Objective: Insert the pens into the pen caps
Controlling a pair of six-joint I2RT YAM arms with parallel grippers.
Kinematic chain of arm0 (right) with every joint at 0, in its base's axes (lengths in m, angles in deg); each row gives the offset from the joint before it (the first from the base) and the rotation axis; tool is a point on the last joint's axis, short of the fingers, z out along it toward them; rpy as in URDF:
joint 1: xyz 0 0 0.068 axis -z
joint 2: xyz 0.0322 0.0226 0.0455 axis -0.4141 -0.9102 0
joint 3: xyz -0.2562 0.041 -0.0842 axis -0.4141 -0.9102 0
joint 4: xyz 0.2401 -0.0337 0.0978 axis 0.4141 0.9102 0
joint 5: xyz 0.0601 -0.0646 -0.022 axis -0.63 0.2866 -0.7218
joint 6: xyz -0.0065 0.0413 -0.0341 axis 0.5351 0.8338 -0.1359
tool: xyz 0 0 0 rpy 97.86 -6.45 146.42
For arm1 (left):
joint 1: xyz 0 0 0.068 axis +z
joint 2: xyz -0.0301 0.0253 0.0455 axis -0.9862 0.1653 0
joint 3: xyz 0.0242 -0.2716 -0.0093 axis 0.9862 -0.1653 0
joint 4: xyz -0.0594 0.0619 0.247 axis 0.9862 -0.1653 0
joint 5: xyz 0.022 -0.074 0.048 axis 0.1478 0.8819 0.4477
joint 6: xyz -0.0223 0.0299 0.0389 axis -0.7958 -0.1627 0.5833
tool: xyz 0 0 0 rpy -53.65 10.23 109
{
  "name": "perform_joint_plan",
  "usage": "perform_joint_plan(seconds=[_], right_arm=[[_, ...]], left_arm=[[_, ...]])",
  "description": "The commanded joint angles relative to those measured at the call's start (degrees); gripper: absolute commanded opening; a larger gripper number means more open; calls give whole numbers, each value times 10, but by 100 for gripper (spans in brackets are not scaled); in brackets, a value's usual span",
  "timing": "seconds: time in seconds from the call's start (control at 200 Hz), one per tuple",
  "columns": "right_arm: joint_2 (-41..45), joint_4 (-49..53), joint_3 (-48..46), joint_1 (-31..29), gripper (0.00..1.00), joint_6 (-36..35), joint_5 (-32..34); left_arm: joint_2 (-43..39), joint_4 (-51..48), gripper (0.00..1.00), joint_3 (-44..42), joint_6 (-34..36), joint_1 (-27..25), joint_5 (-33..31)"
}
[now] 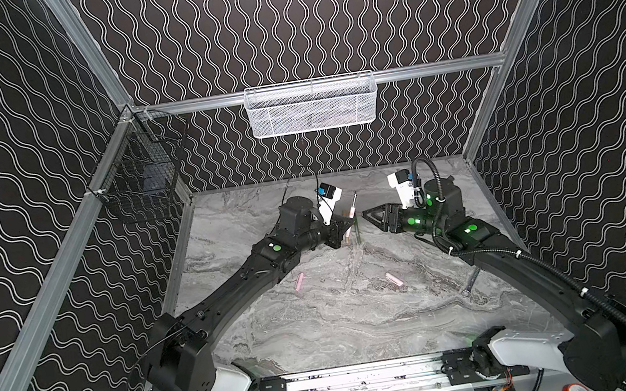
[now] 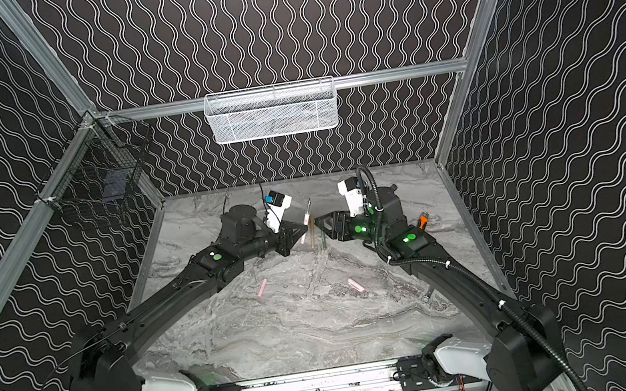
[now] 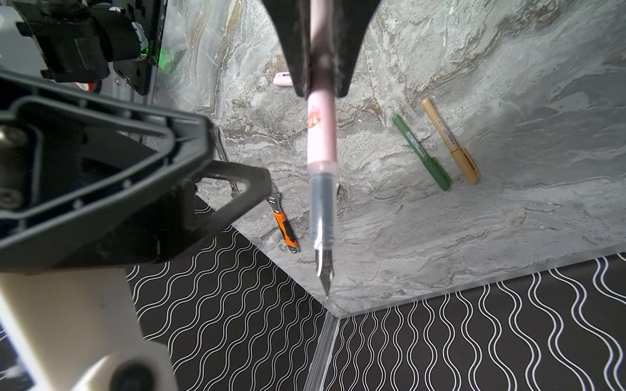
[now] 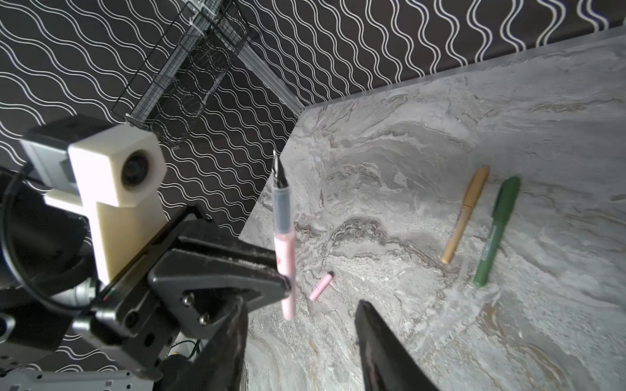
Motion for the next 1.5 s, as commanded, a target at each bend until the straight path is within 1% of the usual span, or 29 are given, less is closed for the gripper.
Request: perform_joint_plan(seconds=[0.0,0.255,0.28,0.45,0.611,0.706,0.761,0.776,0.796,0.831,0.881,1.006,1.056,1.216,1.251,1.291,1.371,1.402,1.447,1.497], right_arm=[[-14,-33,7,0,52,0,-19],[-39,-60,7,0,49,-2,-38],[-43,-62,25,0,49,-3,-39],[-59,-68,39,0,48,-4,-51],[-73,-71,44,0,43,8,-50],[-77,-83,40,0,39,17,-57],[-76,-89,36,0,32,22,-60],[-76,-90,35,0,31,22,-61],[-77,-91,35,-14,30,24,-64],[-78,-92,34,-16,29,25,-68],[-79,-94,32,-17,24,27,-72],[-79,-100,27,-18,19,31,-77],[-80,-98,28,-18,14,31,-79],[-74,-94,27,-18,12,28,-72],[-73,-95,27,-18,11,28,-72],[-73,-93,28,-19,10,27,-69],[-66,-87,29,-20,10,23,-53],[-63,-83,30,-20,10,18,-45],[-59,-74,32,-19,9,11,-32],[-56,-63,37,-20,9,2,-19]], left_arm=[[2,22,1,3,-7,-1,17],[6,27,1,5,-13,-3,31],[8,27,1,6,-13,-2,33],[8,30,1,4,-16,-2,36],[5,30,0,4,-16,-3,35],[3,30,0,4,-14,-4,36],[3,29,0,4,-14,-3,34],[3,29,0,4,-14,-3,34],[3,30,0,3,-13,-3,35],[3,30,0,3,-13,-3,34],[4,28,0,4,-13,-4,35],[4,30,1,3,-12,-4,37],[5,27,1,5,-12,-3,39],[7,28,3,7,-11,-4,48],[7,27,5,8,-11,-4,50],[6,29,10,7,-11,-4,53],[5,24,33,9,-6,-4,57],[5,18,40,10,-2,-5,58],[7,9,45,15,4,-4,58],[12,-2,47,22,8,-5,59]])
